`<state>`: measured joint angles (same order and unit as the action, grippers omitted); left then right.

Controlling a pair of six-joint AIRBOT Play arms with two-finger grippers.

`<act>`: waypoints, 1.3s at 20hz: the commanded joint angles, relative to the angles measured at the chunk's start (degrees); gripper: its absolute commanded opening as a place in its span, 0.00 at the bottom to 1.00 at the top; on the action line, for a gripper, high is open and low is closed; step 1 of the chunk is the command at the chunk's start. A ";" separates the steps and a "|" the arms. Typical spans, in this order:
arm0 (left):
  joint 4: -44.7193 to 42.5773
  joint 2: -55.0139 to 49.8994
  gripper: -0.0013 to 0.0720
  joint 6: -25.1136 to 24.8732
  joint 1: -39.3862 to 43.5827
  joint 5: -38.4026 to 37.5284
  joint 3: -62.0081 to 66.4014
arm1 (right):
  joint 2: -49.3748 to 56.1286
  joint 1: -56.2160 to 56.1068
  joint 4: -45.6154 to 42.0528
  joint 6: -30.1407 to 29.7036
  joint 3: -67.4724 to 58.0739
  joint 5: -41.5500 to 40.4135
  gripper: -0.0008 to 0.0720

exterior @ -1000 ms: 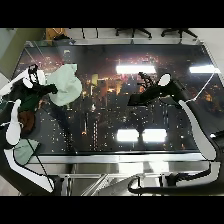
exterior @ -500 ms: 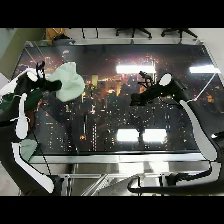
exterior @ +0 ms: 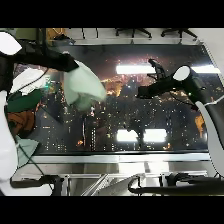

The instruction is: Fold the shirts.

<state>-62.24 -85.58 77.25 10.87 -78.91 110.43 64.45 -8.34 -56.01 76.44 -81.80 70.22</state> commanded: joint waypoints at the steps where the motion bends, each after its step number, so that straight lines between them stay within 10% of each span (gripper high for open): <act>1: 0.76 8.68 0.04 1.55 7.63 -0.33 -10.97 | -3.87 0.37 -0.44 0.09 0.04 2.38 0.03; 6: 0.83 11.63 0.05 1.92 12.81 10.78 -28.11 | -3.80 0.37 -0.39 0.39 0.02 4.52 0.03; 7: 0.83 11.63 0.26 1.92 12.72 10.71 -28.96 | -3.78 0.42 -0.44 0.63 0.02 4.94 0.04; 8: 0.83 11.63 0.81 2.40 12.13 9.38 -29.03 | -3.80 0.76 -0.44 1.25 0.02 5.88 0.12; 9: 0.81 11.80 0.95 4.59 10.91 6.91 -28.79 | -3.82 1.22 -0.57 1.66 0.02 7.30 0.36; 13: 0.37 14.38 0.90 2.97 1.55 0.22 -30.45 | -5.66 3.50 -2.78 2.10 3.54 13.64 0.41; 18: 2.89 22.01 0.90 -0.48 -11.39 12.48 -57.27 | -14.14 3.61 -3.30 3.39 25.33 2.78 0.47; 20: 10.51 21.64 0.90 -5.73 -15.04 18.84 -66.40 | -13.99 3.61 0.48 3.23 31.43 -3.21 0.86; 26: 30.67 9.16 0.90 -20.48 -15.56 28.79 -72.48 | -2.91 3.48 16.50 -8.50 35.01 -9.84 0.80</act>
<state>-40.12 -71.33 63.16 -4.34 -55.37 40.36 56.95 -4.80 -47.66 73.65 -48.69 64.01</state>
